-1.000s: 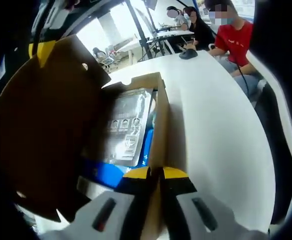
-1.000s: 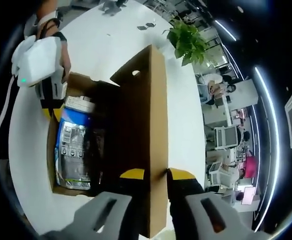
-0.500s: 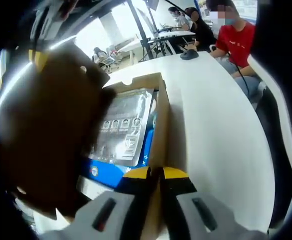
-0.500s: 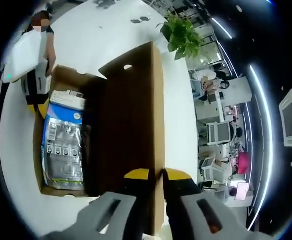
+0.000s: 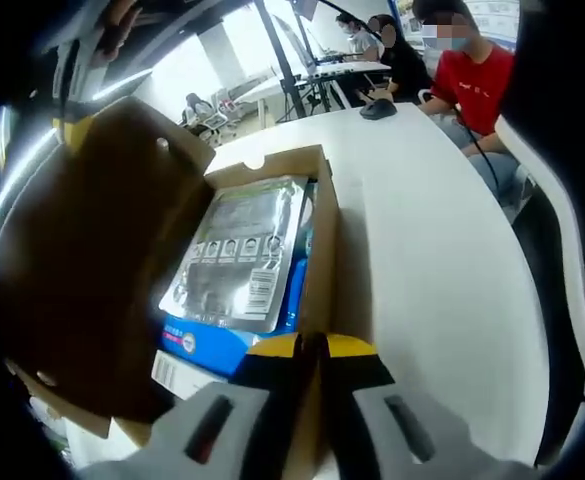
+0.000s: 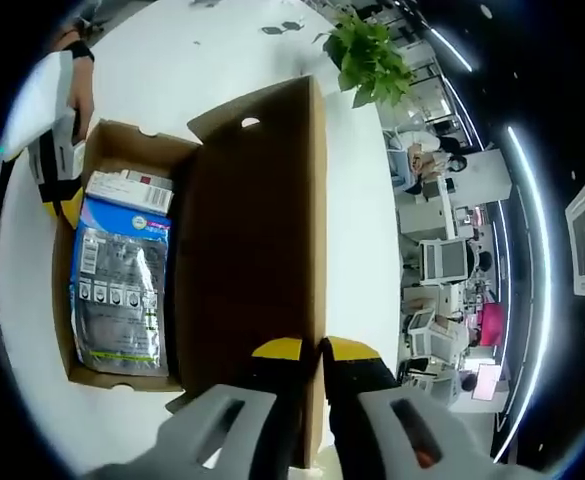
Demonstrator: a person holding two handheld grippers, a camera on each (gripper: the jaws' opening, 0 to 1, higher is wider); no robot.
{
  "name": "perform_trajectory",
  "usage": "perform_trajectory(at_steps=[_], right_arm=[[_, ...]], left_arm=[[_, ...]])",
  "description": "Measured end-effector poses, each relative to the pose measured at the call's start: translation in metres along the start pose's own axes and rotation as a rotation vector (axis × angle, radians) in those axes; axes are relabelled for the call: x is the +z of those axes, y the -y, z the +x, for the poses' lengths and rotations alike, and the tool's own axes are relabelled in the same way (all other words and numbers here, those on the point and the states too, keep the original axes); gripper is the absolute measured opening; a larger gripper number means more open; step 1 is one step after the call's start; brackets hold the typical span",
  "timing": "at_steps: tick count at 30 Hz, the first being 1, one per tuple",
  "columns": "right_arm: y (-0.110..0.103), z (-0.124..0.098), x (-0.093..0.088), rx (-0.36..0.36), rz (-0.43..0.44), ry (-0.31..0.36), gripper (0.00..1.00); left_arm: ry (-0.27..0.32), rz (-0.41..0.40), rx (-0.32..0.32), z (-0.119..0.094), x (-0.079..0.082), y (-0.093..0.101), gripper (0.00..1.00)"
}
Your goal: Operate the shoe box by opening the lid, removing the specified soft item, and placing it in the target area until the item is outside and the box remains undamaged.
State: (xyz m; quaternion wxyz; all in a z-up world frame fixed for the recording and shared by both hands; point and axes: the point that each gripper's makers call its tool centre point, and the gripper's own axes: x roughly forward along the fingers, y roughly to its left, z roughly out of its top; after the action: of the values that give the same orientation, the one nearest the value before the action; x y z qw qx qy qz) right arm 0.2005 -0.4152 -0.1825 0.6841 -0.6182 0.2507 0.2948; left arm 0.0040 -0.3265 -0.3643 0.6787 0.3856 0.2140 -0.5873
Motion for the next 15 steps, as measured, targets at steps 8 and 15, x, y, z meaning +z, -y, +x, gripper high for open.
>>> perform_trajectory(at_steps=[8,15], right_arm=[[0.003,0.01,-0.001,0.066,0.005,-0.011,0.05],[0.007,0.025,-0.006,0.128,0.02,-0.018,0.05]], left_arm=[[0.007,0.003,-0.009,0.0,0.002,0.001,0.07],[0.0,-0.007,-0.016,0.001,0.001,0.0,0.07]])
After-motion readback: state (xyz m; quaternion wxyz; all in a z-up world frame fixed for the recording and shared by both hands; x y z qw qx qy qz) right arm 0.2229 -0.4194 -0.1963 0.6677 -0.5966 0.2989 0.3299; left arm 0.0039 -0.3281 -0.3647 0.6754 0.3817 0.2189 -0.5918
